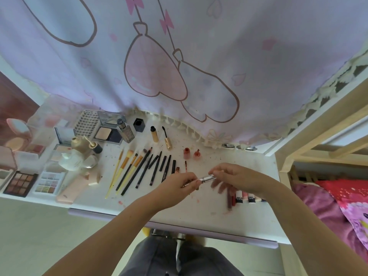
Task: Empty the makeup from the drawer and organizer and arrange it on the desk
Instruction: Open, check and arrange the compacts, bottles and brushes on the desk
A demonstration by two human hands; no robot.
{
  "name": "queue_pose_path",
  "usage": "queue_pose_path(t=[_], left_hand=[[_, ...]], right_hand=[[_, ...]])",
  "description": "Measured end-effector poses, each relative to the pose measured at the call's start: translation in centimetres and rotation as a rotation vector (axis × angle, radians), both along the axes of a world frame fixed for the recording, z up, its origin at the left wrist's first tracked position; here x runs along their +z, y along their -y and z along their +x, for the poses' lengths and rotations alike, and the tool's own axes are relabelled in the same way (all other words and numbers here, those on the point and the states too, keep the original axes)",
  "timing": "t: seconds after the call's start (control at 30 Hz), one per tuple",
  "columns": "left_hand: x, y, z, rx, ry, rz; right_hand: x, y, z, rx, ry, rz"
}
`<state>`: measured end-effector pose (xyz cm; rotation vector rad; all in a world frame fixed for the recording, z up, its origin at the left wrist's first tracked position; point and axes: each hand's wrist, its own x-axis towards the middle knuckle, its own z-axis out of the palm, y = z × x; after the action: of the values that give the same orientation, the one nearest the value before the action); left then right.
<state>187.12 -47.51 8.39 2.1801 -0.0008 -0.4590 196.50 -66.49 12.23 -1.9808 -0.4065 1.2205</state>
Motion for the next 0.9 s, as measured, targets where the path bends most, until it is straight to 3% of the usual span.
queue_pose_path(t=[0.2, 0.33, 0.4, 0.7, 0.77, 0.9], left_hand=[[0.2, -0.2, 0.0, -0.072, -0.145, -0.087], [0.9, -0.7, 0.4, -0.145, -0.472, -0.440], [0.9, -1.2, 0.6, -0.150, -0.571, -0.520], [0.4, -3.4, 0.6, -0.142, -0.601, -0.473], [0.0, -4.6, 0.3, -0.036, -0.572, -0.524], [-0.9, -4.0, -0.2, 0.148, -0.436, -0.626]], right_hand=[[-0.4, 1.4, 0.2, 0.037, 0.018, -0.027], [-1.0, 3.2, 0.2, 0.057, 0.020, 0.028], [-1.2, 3.9, 0.1, 0.034, 0.019, 0.046], [-1.0, 7.4, 1.4, -0.055, -0.007, -0.039], [-1.0, 9.2, 1.8, -0.256, -0.083, 0.076], [-2.4, 10.2, 0.3, -0.523, -0.452, 0.406]])
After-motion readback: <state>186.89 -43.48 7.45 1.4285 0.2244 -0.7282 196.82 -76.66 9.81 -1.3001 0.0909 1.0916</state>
